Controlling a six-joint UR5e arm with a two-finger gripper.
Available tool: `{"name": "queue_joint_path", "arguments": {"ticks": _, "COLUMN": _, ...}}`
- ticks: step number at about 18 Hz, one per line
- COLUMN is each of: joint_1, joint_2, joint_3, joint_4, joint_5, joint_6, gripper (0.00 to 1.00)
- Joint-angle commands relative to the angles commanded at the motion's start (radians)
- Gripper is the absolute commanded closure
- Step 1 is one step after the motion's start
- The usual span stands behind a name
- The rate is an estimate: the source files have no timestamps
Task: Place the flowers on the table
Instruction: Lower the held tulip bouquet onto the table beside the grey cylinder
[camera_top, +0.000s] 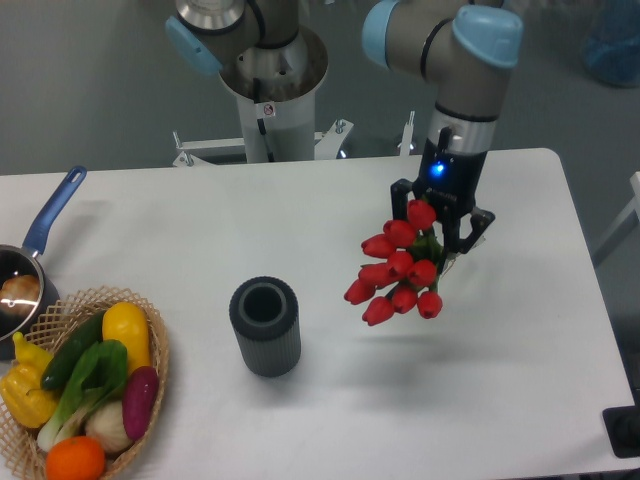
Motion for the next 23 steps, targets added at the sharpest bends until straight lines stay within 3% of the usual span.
{"name": "queue_joint_path", "arguments": {"ticks": 4, "joint_1": -0.022, "joint_2": -0.061, "joint_3": 0.0, "joint_4": 0.0, "joint_5": 0.009, "joint_6": 0.0, "gripper": 0.47}}
{"name": "queue_joint_path", "arguments": {"ticks": 11, "joint_1": -0.025, "joint_2": -0.095, "joint_3": 0.005, "joint_4": 0.003, "joint_5": 0.015, "joint_6": 0.0, "gripper": 0.47}}
{"name": "queue_joint_path", "arguments": {"ticks": 23, "joint_1": -0.025, "joint_2": -0.213, "joint_3": 0.078, "joint_4": 0.011, "joint_5": 0.022, "joint_6": 0.0, "gripper": 0.47}}
